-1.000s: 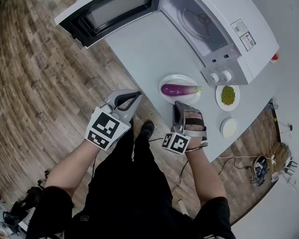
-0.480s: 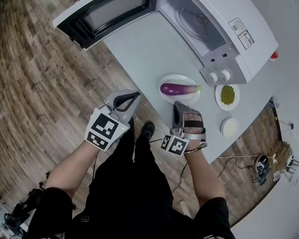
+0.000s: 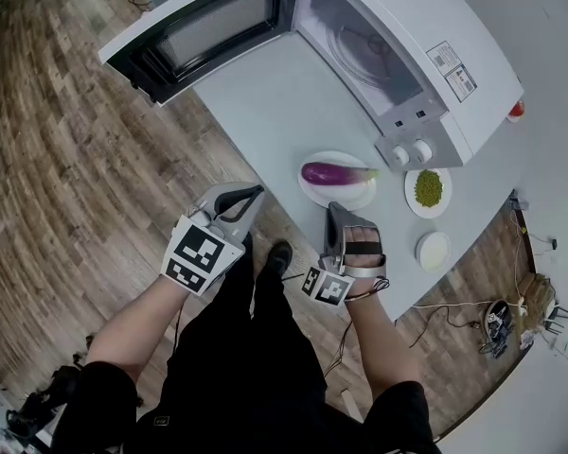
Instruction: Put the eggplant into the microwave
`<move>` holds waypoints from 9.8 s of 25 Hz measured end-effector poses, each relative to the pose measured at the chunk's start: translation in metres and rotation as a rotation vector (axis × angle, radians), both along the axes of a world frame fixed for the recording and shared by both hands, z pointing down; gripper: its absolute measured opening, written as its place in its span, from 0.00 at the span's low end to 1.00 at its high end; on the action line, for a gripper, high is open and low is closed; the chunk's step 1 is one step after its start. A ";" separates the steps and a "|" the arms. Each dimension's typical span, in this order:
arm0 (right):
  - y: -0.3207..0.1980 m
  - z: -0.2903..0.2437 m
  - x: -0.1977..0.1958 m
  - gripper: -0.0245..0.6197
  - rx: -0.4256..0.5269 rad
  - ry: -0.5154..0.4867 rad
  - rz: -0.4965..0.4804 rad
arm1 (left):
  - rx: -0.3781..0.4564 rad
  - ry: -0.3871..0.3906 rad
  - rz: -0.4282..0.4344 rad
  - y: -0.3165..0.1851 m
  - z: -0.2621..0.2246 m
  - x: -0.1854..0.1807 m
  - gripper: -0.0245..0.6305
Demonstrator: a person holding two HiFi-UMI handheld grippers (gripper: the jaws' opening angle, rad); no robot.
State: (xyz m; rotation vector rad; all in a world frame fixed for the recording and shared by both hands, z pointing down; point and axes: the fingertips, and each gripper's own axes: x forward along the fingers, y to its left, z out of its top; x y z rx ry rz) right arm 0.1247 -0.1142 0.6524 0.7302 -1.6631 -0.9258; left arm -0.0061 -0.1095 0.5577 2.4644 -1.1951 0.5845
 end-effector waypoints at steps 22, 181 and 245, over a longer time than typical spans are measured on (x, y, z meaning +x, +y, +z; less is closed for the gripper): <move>-0.010 -0.019 -0.003 0.07 0.116 -0.046 -0.040 | -0.003 -0.009 0.005 -0.013 0.014 0.009 0.05; -0.309 -0.061 -0.034 0.09 -0.105 -0.257 0.621 | 0.117 -0.033 0.243 -0.246 -0.045 -0.031 0.05; 0.093 -0.352 -0.048 0.06 -0.303 -1.451 0.391 | 0.305 0.194 0.356 0.044 -0.276 -0.002 0.05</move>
